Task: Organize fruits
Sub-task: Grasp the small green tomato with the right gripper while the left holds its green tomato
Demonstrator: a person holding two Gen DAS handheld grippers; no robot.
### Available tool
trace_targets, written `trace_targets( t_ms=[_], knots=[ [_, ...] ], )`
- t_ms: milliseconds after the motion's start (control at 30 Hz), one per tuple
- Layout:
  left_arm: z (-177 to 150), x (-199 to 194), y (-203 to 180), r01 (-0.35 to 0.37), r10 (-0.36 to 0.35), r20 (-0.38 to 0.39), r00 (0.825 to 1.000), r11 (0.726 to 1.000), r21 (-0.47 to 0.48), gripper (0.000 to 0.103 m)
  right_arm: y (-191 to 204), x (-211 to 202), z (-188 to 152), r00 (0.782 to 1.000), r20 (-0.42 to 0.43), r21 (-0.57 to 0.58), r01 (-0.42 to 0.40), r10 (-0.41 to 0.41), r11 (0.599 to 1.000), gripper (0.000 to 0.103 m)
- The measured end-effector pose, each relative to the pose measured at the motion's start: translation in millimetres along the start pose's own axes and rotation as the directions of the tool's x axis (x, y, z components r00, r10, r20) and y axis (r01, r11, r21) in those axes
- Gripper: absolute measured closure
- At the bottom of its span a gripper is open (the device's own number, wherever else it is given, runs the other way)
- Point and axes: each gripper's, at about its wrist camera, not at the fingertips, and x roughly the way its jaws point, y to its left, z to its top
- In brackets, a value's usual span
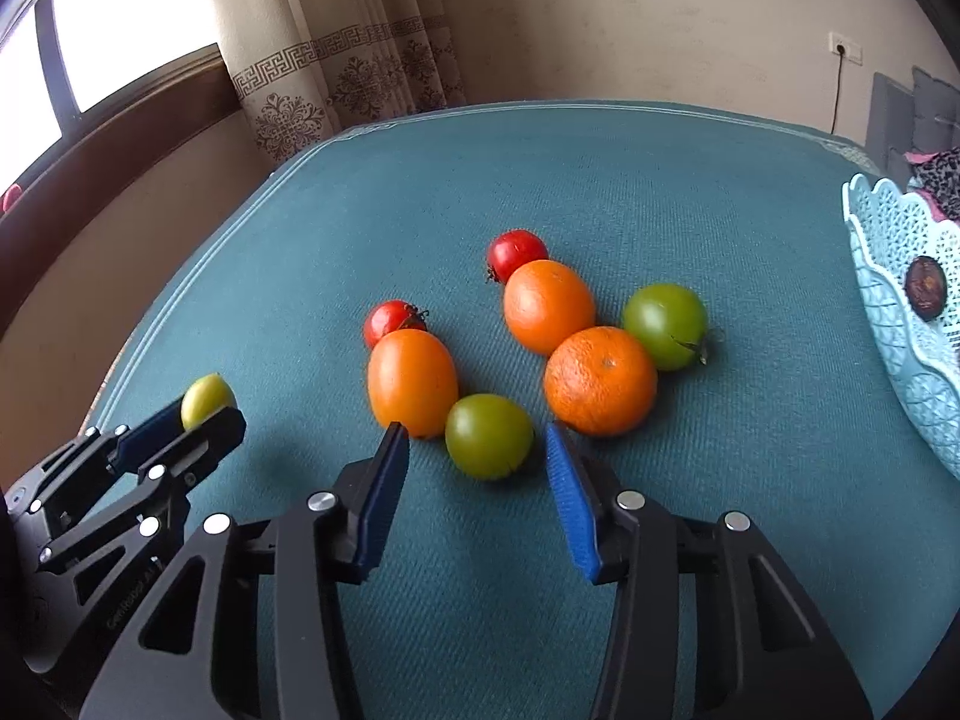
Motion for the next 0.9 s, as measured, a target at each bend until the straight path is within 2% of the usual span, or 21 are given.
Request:
trace_targets(
  t_ms=[100, 133, 433, 733, 900],
  knots=[
    [0.1, 0.6, 1.0, -0.001, 0.001, -0.005, 1.0, 1.0, -0.008, 0.074, 2.1, 0.1, 1.6, 1.0, -0.002, -0.005, -0.012, 0.012, 1.0, 0.064],
    [0.2, 1.0, 0.8, -0.001, 0.001, -0.007, 1.0, 1.0, -0.009, 0.074, 2.5, 0.0, 1.6, 1.0, -0.004, -0.01, -0.008, 0.007, 1.0, 0.073],
    [0.6, 2.3, -0.6, -0.011, 0.011, -0.011, 1.0, 1.0, -0.005, 0.074, -3.5, -16.1, -9.2, 1.0, 0.01, 0.026, -0.015, 0.015, 1.0, 0.073],
    [1.8, 3.3, -0.6, -0.005, 0.005, -0.02, 1.0, 1.0, -0.003, 0.074, -29.9, -56.7, -10.3, 0.991, 0.113, 0.094, 0.055, -0.065, 0.994, 0.073],
    [3.1, 2.8, -2.1, -0.013, 0.013, -0.022, 1.0, 1.0, 0.004, 0.074, -56.4, -87.9, -8.5, 0.97, 0.193, 0.159, 0.116, -0.146, 0.98, 0.073]
  ],
)
